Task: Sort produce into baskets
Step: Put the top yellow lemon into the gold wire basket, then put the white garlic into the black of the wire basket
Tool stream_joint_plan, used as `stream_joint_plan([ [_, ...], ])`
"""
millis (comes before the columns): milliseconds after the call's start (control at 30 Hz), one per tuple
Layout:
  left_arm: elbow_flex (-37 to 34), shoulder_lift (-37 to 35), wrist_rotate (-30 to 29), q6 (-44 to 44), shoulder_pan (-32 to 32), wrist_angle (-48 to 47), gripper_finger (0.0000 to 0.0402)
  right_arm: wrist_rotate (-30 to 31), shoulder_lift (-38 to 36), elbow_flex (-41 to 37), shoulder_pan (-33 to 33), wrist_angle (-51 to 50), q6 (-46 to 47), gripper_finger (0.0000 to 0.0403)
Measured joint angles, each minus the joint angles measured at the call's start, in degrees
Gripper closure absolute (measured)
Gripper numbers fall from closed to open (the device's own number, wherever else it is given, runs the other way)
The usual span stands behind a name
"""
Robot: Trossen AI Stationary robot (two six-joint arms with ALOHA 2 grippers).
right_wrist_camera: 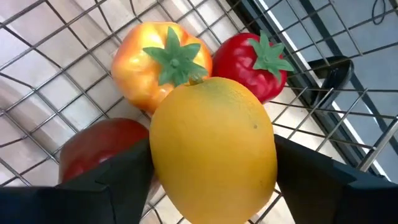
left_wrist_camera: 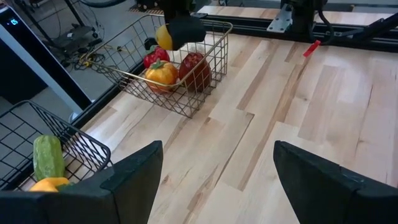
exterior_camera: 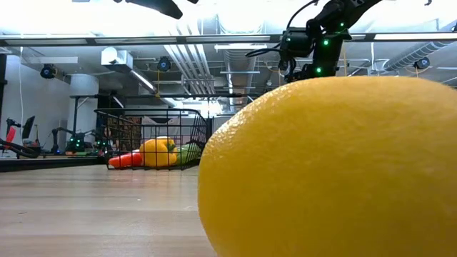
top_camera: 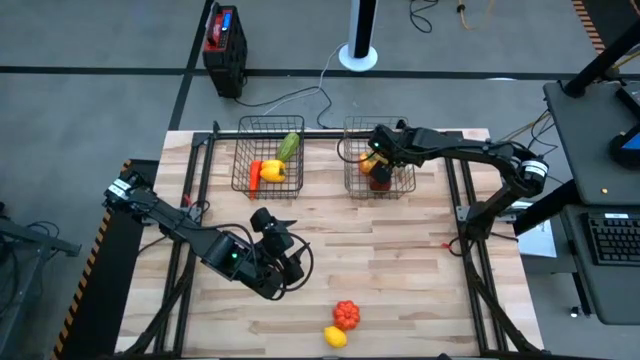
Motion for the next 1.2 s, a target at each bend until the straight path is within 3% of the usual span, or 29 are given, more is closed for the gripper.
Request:
stream_joint_plan([
  [300, 0.00, 0.00, -0.01, -0.02, 0.00, -0.02, 0.0114, 0.00, 0.00, 0.01, -0.01, -0.06, 0.02, 0.0069],
  [667, 0.00, 0.00, 0.06, -0.24, 0.00, 0.00, 0.0114, -4.26, -6.19, -0.09, 2.31, -0.51, 3.02, 0.0077],
  [967, 0.00, 0.05, 0.10, -0.26, 0.00, 0.17, 0.0114, -4.50, -16.27, -2.39, 13.31, -0.51, 10.23, 0.0088],
  [1200, 0.00, 2.62, 0.15, 0.52, 0.10, 0.50, 0.0114, -4.54, -19.12, -4.92, 23.86, -1.22, 20.92, 0.0097],
])
